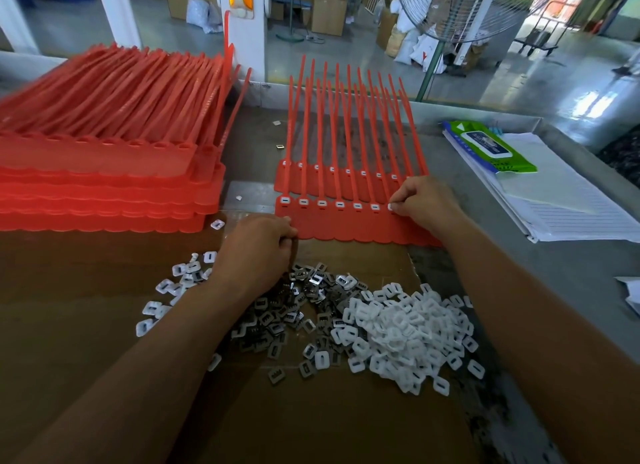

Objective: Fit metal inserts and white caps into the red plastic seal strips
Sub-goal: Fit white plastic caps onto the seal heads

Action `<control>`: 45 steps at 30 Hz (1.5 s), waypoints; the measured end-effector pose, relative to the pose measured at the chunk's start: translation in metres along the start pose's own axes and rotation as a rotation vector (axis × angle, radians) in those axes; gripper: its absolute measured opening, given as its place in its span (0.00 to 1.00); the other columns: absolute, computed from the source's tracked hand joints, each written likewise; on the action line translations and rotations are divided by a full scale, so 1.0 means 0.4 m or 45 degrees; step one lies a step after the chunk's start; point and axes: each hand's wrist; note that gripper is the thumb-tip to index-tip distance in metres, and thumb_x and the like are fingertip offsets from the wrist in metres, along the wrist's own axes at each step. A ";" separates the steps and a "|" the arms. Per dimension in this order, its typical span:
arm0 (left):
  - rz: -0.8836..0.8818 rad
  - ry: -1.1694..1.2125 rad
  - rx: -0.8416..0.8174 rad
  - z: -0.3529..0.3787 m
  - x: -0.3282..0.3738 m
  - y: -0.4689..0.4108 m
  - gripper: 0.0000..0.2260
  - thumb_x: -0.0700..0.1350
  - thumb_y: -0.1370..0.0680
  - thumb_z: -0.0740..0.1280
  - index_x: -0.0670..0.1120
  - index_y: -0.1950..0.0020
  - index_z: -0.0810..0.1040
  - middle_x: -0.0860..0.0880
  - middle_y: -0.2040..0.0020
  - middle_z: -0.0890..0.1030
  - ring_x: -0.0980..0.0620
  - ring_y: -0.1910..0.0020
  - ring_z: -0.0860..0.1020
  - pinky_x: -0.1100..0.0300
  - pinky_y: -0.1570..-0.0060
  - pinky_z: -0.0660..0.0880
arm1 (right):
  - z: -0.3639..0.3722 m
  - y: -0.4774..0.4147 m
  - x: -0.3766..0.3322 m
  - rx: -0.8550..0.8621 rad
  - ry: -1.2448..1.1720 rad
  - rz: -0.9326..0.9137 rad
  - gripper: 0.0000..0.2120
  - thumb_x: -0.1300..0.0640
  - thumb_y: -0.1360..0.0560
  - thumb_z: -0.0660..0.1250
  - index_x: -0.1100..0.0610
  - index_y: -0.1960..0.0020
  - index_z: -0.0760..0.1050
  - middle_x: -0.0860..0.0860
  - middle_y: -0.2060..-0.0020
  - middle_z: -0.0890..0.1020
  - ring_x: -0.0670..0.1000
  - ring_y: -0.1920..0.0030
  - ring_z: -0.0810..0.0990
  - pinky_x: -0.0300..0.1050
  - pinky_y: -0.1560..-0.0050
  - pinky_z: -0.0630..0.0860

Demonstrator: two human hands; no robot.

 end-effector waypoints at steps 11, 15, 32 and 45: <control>-0.014 0.000 0.000 0.003 -0.005 0.003 0.12 0.36 0.26 0.62 0.42 0.46 0.80 0.47 0.41 0.78 0.52 0.41 0.74 0.62 0.40 0.65 | -0.006 -0.021 -0.021 -0.033 -0.063 0.195 0.14 0.66 0.34 0.73 0.52 0.69 0.72 0.52 0.56 0.80 0.48 0.54 0.74 0.41 0.53 0.69; -0.008 -0.010 -0.018 0.002 -0.005 0.002 0.12 0.36 0.26 0.62 0.42 0.45 0.80 0.47 0.40 0.77 0.51 0.40 0.74 0.62 0.40 0.64 | -0.003 -0.028 -0.029 -0.040 0.009 0.216 0.13 0.65 0.33 0.73 0.55 0.69 0.71 0.57 0.50 0.81 0.55 0.49 0.77 0.45 0.47 0.72; -0.013 -0.016 -0.010 0.002 -0.005 0.001 0.12 0.36 0.26 0.62 0.42 0.46 0.80 0.48 0.41 0.78 0.51 0.40 0.74 0.61 0.40 0.66 | 0.021 -0.002 0.010 0.103 0.086 0.057 0.12 0.63 0.27 0.63 0.49 0.64 0.70 0.49 0.52 0.77 0.51 0.45 0.74 0.45 0.51 0.70; -0.019 -0.025 0.008 0.006 -0.005 -0.002 0.12 0.36 0.26 0.62 0.42 0.46 0.80 0.48 0.41 0.78 0.52 0.40 0.74 0.60 0.40 0.65 | -0.060 0.188 0.008 -0.347 0.079 -0.288 0.09 0.56 0.28 0.69 0.44 0.64 0.74 0.41 0.65 0.78 0.39 0.62 0.76 0.31 0.62 0.69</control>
Point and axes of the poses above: each hand's wrist, its own y-axis away from the middle knuckle, its own z-axis out of the palm, x = y × z
